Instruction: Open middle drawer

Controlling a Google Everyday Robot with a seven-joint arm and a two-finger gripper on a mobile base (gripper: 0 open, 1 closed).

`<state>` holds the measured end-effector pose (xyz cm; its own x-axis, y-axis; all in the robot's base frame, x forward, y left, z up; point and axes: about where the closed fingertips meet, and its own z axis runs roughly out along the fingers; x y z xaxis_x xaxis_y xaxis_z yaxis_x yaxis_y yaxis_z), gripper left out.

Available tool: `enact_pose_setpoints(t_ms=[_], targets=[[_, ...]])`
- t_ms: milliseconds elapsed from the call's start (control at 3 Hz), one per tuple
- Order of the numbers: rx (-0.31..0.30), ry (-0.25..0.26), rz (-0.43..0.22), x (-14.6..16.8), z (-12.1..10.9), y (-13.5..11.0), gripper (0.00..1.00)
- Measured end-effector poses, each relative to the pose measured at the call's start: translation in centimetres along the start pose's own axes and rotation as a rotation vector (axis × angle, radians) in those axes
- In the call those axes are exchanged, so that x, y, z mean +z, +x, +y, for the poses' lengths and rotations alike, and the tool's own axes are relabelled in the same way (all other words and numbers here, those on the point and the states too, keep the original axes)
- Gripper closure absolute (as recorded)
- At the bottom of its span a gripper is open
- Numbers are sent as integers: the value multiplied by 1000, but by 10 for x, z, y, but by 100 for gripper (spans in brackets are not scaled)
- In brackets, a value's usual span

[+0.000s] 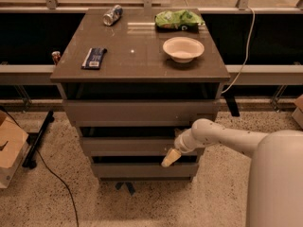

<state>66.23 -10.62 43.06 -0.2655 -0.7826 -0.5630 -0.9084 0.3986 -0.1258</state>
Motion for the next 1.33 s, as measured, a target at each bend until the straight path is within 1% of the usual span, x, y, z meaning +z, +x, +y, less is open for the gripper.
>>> enact_pose_setpoints(t_ms=[333,667,1000,1333], targets=[[-4,-45,19,15,-6,7,19],[-7,-85,93,10,3,24,42],[-7,-85,93,7,2,22,66],[-7,-85,93,3,2,19,62]])
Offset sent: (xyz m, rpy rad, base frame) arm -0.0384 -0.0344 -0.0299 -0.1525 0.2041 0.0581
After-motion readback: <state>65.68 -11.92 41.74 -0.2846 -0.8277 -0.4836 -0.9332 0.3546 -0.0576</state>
